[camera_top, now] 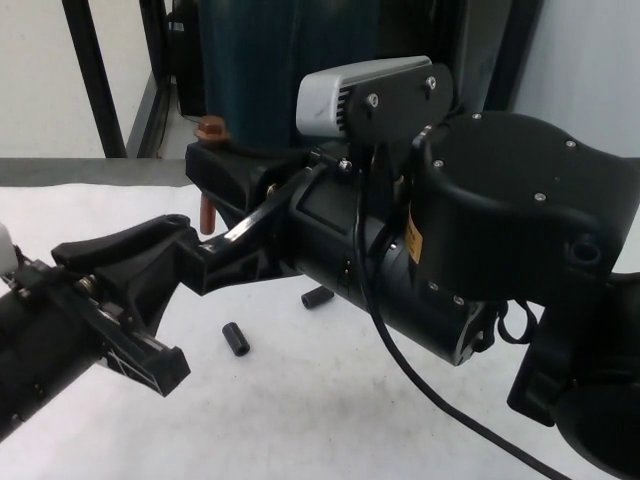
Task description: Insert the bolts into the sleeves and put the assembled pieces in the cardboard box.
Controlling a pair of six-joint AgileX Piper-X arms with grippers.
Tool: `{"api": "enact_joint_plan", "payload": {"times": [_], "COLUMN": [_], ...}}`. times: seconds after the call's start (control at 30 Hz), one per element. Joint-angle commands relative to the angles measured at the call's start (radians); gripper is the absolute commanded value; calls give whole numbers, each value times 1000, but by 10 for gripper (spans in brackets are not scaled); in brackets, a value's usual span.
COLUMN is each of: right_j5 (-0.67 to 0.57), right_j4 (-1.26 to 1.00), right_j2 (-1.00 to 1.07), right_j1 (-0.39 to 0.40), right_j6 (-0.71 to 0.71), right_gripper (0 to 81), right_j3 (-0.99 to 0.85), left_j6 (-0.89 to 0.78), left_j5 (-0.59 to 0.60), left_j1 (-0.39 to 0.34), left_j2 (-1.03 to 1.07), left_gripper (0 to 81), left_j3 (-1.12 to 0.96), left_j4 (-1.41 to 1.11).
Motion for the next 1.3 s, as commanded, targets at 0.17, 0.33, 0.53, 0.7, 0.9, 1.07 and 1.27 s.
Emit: {"api": "enact_joint_plan", "payload": {"times": [0.17,0.33,0.53,0.7,0.9,1.07,1.27], "right_j5": [-6,-6,-6,-6,-6,-6,-6], "right_j4": [-43,-43,-43,-40,-12,-11,-11], "right_j2": [-14,-14,-14,-14,-14,-14,-14], "right_j1": [2,2,2,2,5,15,35], "right_j6": [-54,-50,-47,-47,20,21,21], "right_gripper": [3,3,3,3,3,3,3], "right_j3": [-5,-5,-5,-5,-4,8,8], "left_j6": [-56,-90,-98,-101,-97,-97,-75], "left_j5": [59,100,116,129,129,129,129], "left_j1": [-3,-3,-5,-16,-23,-23,-23], "left_j2": [-13,-13,-13,-13,-13,-13,-13], "left_gripper": [8,8,8,8,8,8,8], "left_j3": [-2,-2,-2,-2,-2,-2,-2], "left_j4": [-14,-14,-30,-36,-44,-52,-52]}}
